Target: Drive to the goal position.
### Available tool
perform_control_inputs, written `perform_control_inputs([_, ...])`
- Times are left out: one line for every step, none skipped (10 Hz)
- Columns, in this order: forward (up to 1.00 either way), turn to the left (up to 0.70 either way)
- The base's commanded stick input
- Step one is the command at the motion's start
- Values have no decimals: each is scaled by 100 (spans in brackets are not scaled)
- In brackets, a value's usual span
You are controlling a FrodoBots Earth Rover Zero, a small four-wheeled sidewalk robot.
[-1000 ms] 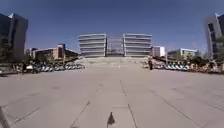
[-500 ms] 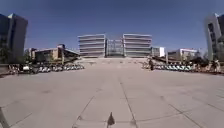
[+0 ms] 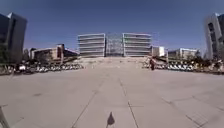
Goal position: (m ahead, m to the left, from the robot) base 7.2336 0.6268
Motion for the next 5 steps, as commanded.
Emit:
perform_control_inputs([70,-1])
perform_control_inputs([70,-1])
perform_control_inputs([70,-1])
perform_control_inputs([70,-1])
perform_control_inputs([70,-1])
